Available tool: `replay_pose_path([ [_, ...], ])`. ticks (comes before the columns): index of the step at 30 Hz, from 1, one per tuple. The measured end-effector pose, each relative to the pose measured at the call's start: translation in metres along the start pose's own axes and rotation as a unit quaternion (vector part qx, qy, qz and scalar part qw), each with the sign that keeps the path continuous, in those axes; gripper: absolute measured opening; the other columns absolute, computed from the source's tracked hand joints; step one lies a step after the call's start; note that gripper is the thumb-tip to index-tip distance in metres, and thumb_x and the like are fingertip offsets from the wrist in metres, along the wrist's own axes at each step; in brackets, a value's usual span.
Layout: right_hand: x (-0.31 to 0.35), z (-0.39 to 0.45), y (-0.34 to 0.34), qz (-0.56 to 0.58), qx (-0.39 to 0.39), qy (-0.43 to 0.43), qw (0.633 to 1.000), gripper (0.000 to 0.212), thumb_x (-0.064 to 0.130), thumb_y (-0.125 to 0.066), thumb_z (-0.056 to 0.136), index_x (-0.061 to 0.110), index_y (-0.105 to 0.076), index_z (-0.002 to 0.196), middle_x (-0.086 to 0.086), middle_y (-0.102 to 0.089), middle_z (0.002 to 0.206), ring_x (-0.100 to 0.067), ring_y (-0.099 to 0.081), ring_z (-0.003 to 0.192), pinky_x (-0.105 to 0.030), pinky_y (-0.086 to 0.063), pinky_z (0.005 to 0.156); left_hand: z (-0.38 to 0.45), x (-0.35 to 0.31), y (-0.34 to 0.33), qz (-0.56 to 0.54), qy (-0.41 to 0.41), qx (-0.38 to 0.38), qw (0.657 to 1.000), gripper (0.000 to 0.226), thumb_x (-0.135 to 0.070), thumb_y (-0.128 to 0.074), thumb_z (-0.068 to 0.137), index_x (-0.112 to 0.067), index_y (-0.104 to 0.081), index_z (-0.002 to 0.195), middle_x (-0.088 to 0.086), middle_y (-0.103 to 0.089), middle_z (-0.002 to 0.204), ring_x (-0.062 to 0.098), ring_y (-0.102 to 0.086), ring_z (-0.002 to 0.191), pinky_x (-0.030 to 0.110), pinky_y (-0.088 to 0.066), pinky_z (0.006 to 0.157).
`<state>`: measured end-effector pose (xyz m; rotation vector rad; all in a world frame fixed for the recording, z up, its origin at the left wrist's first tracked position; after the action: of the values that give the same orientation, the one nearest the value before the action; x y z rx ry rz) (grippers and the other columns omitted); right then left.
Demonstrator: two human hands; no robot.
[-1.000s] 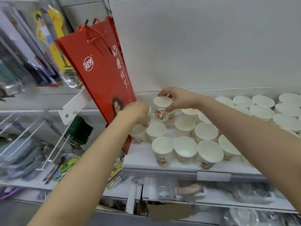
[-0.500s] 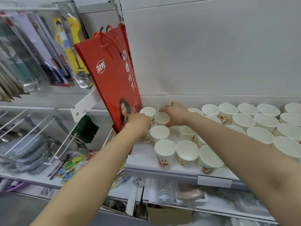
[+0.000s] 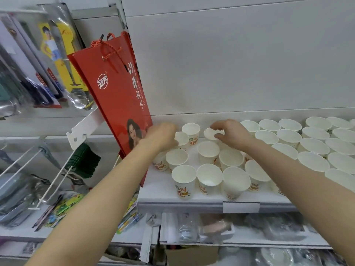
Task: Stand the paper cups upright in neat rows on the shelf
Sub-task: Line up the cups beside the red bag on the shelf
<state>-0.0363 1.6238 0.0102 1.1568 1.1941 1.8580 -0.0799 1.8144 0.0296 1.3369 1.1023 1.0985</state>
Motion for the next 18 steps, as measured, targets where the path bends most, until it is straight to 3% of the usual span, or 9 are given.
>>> replay_pose_path([
  [3,-0.027,-0.014,0.010,0.035,-0.024,-0.070,0.997,0.028,0.011,-0.058,0.086,0.019,-0.068,0.111,0.001,-0.069,0.110,-0.021,-0.061,0.103,-0.034,-0.049,0.085,0.024,-0.034,-0.001,-0.037,-0.050,-0.036,0.997,0.040,-0.025,-0.061,0.090,-0.024,-0.058,0.130,0.003,-0.058,0.131,0.027,-0.055,0.118,0.035,-0.048,0.089],
  [6,-0.039,-0.027,0.019,0.064,-0.048,-0.106,0.991,0.029,0.008,-0.055,0.084,0.021,-0.071,0.106,0.001,-0.071,0.105,-0.021,-0.063,0.098,-0.037,-0.051,0.085,0.049,-0.068,-0.007,-0.028,-0.100,-0.045,0.994,0.037,-0.020,-0.061,0.090,-0.030,-0.060,0.126,0.001,-0.060,0.127,0.027,-0.055,0.117,0.031,-0.042,0.082],
  [9,-0.047,-0.042,0.028,0.069,-0.073,-0.121,0.987,0.029,0.007,-0.055,0.084,0.020,-0.072,0.103,0.000,-0.071,0.104,-0.021,-0.064,0.097,-0.038,-0.051,0.085,0.067,-0.100,-0.013,0.048,-0.164,-0.041,0.984,0.034,-0.007,-0.060,0.086,-0.033,-0.066,0.107,0.004,-0.063,0.117,0.030,-0.058,0.111,0.032,-0.044,0.082],
  [12,-0.050,-0.058,0.038,0.069,-0.081,-0.116,0.988,0.028,0.006,-0.055,0.086,0.019,-0.072,0.105,0.004,-0.071,0.104,-0.016,-0.064,0.097,-0.033,-0.050,0.085,0.079,-0.119,-0.026,0.134,-0.205,-0.032,0.969,0.033,-0.006,-0.061,0.085,-0.026,-0.070,0.109,0.007,-0.063,0.108,0.029,-0.058,0.094,0.031,-0.045,0.076],
  [15,-0.056,-0.065,0.041,0.030,-0.052,-0.095,0.994,0.028,0.008,-0.058,0.085,0.023,-0.071,0.105,0.004,-0.071,0.103,-0.016,-0.064,0.097,-0.031,-0.050,0.082,0.083,-0.122,-0.029,0.178,-0.213,-0.052,0.959,0.015,-0.011,-0.062,0.082,-0.018,-0.073,0.090,0.007,-0.062,0.094,0.026,-0.053,0.079,0.028,-0.036,0.064],
  [18,-0.066,-0.066,0.033,-0.011,0.012,-0.089,0.996,0.035,0.007,-0.057,0.083,0.025,-0.070,0.111,0.006,-0.069,0.111,-0.016,-0.061,0.104,-0.029,-0.048,0.085,0.084,-0.117,-0.030,0.203,-0.201,-0.051,0.957,0.011,-0.012,-0.056,0.083,-0.017,-0.065,0.080,0.007,-0.064,0.090,0.028,-0.054,0.090,0.029,-0.029,0.071],
])
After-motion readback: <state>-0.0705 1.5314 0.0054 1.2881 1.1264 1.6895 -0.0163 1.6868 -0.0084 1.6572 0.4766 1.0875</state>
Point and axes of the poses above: each hand's wrist, its own z-axis towards the middle knuckle, its own y-axis out of the back of the hand, x = y × z, the point moved 10 cm from there along z, towards the middle knuckle
